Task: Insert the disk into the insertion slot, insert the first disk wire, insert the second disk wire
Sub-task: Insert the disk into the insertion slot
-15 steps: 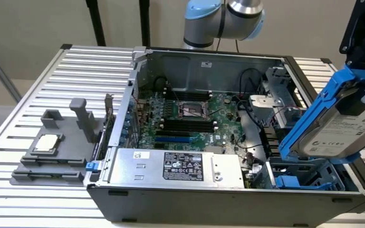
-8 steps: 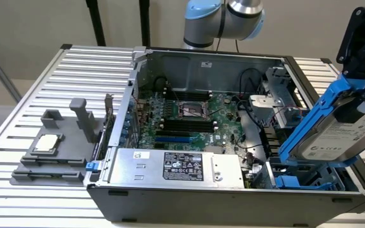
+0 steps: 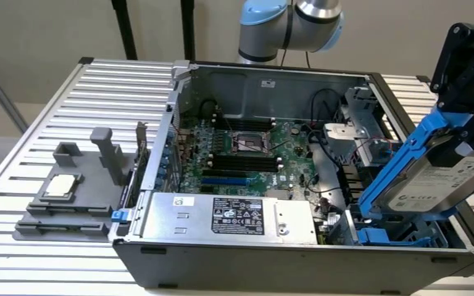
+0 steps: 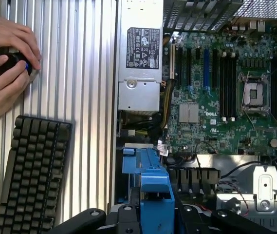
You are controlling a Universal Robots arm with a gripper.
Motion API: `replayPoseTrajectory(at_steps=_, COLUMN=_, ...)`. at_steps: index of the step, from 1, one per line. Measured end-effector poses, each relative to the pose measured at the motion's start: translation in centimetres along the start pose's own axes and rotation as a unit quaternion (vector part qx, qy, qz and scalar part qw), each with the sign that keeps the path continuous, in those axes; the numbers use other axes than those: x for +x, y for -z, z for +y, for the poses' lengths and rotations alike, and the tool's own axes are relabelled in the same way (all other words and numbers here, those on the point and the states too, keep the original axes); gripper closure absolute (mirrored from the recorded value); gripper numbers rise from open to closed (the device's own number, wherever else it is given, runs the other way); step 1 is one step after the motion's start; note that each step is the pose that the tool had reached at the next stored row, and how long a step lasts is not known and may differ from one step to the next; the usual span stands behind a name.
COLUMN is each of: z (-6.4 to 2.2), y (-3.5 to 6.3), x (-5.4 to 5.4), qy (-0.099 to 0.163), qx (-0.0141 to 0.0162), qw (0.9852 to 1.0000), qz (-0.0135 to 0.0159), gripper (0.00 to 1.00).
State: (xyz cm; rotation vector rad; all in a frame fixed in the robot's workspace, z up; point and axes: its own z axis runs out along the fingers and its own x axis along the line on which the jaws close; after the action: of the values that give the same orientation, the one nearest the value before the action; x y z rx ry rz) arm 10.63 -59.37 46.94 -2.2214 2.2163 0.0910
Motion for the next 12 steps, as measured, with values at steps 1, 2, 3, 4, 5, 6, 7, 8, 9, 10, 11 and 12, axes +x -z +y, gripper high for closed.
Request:
replayPoseTrajectory(at_steps=1, z=-0.03, y=-0.16, x=0.01, qy=0.0, qx=0.0, qw=1.0, qz=-0.0001, gripper=0.67)
replayPoseTrajectory(at_steps=2, z=-0.07, y=-0.34, x=0.02, qy=0.001, qx=0.0, qw=1.0, qz=-0.0002, gripper=0.67)
replayPoseTrajectory(at_steps=3, z=-0.11, y=-0.49, x=0.03, qy=0.001, qx=0.0, qw=1.0, qz=-0.0003, gripper=0.67)
replayPoseTrajectory(at_steps=4, z=-0.14, y=-0.62, x=0.03, qy=0.002, qx=0.0, qw=1.0, qz=-0.0006, gripper=0.67)
replayPoseTrajectory(at_steps=5, z=-0.17, y=-0.74, x=0.04, qy=0.002, qx=0.0, qw=1.0, qz=-0.0011, gripper=0.67)
replayPoseTrajectory(at_steps=6, z=-0.2, y=-0.84, x=0.04, qy=0.003, qx=0.0, qw=1.0, qz=-0.0015, gripper=0.67)
replayPoseTrajectory(at_steps=7, z=-0.22, y=-0.95, x=0.04, qy=0.004, qx=0.0, qw=1.0, qz=-0.0022, gripper=0.67)
replayPoseTrajectory(at_steps=8, z=-0.24, y=-1.05, x=0.05, qy=0.004, qx=0.0001, qw=1.0, qz=-0.0033, gripper=0.67)
replayPoseTrajectory(at_steps=9, z=-0.26, y=-1.09, x=0.05, qy=0.005, qx=0.0001, qw=1.0, qz=-0.0046, gripper=0.67)
replayPoseTrajectory(at_steps=10, z=-0.26, y=-1.11, x=0.06, qy=0.006, qx=0.0001, qw=1.0, qz=-0.0053, gripper=0.67)
replayPoseTrajectory(at_steps=11, z=-0.27, y=-1.11, x=0.06, qy=0.006, qx=0.0001, qw=1.0, qz=-0.0053, gripper=0.67)
replayPoseTrajectory(at_steps=12, z=-0.26, y=-1.11, x=0.06, qy=0.006, qx=0.0, qw=1.0, qz=-0.0054, gripper=0.67)
